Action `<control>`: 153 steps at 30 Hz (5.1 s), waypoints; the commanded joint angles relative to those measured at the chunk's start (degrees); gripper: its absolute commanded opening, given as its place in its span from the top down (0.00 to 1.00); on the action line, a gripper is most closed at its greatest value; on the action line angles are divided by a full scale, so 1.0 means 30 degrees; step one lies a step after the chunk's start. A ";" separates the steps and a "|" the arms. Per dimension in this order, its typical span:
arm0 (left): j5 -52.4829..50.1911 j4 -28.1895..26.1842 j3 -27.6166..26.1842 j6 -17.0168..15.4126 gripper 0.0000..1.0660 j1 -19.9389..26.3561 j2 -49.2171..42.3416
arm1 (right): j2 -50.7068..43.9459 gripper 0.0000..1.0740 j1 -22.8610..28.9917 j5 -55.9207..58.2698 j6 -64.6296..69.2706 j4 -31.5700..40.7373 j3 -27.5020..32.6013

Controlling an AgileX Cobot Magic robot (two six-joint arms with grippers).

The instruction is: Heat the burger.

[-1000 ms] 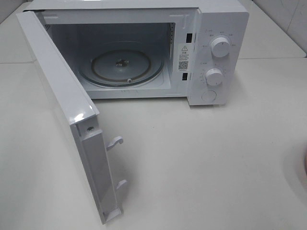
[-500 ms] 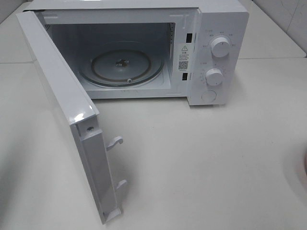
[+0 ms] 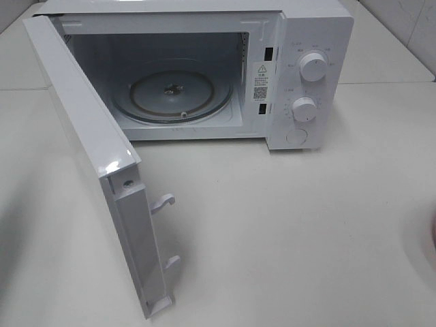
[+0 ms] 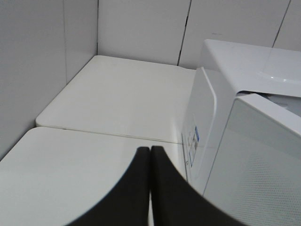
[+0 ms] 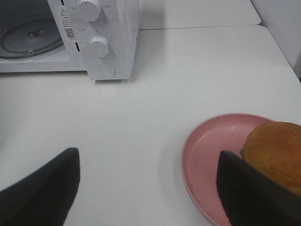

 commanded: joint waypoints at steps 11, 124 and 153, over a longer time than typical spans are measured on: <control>-0.9072 0.8231 0.0344 -0.4450 1.00 0.0038 0.6761 | -0.0649 0.32 -0.0153 -0.0267 0.0057 0.0000 0.0038; 1.0638 0.2235 -1.6769 -0.2311 0.95 -1.5088 1.5279 | -0.0649 0.32 -0.0153 -0.0267 0.0057 0.0000 0.0038; 3.3747 0.1757 -1.6769 -0.1662 0.06 -1.4228 1.2548 | -0.0649 0.33 -0.0153 -0.0267 0.0057 0.0000 0.0038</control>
